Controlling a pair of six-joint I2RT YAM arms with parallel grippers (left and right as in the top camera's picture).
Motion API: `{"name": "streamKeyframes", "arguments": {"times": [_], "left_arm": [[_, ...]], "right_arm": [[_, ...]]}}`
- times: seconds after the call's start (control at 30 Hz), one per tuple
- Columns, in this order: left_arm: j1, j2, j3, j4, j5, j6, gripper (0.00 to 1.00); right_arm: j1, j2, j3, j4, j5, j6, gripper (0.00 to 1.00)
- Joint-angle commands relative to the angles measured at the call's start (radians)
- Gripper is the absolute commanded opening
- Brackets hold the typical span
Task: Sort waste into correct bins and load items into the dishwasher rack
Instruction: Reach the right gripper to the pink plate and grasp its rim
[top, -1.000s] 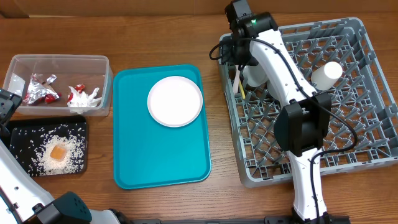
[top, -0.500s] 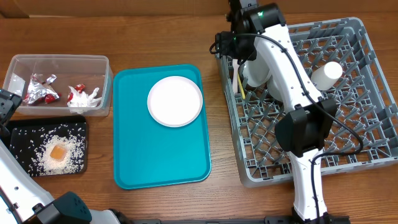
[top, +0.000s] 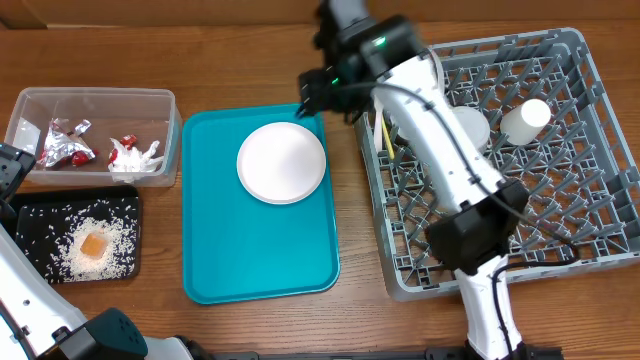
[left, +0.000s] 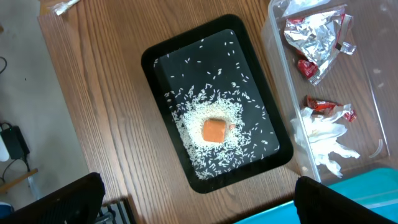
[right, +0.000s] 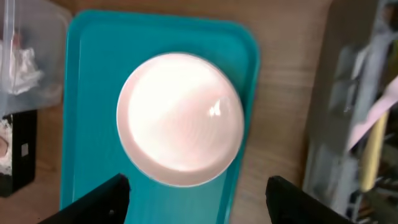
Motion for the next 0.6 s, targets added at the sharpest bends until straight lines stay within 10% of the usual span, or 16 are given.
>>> {"name": "streamKeyframes", "arguments": {"times": [0.0, 0.27, 0.33, 0.57], "left_arm": [[0.0, -0.007, 0.003, 0.0, 0.004, -0.013, 1.0], [0.0, -0.007, 0.003, -0.001, 0.004, -0.013, 1.0], [0.0, -0.007, 0.003, -0.001, 0.004, -0.013, 1.0], [0.0, -0.007, 0.003, -0.001, 0.004, -0.013, 1.0]], "right_arm": [[0.048, -0.024, -0.043, -0.042, 0.093, 0.179, 0.67], [0.165, -0.022, -0.126, -0.071, 0.13, 0.476, 0.65], [0.192, -0.022, -0.157, -0.043, 0.144, 0.516, 1.0], [0.238, -0.022, -0.266, 0.088, 0.076, 0.664, 1.0]]}}
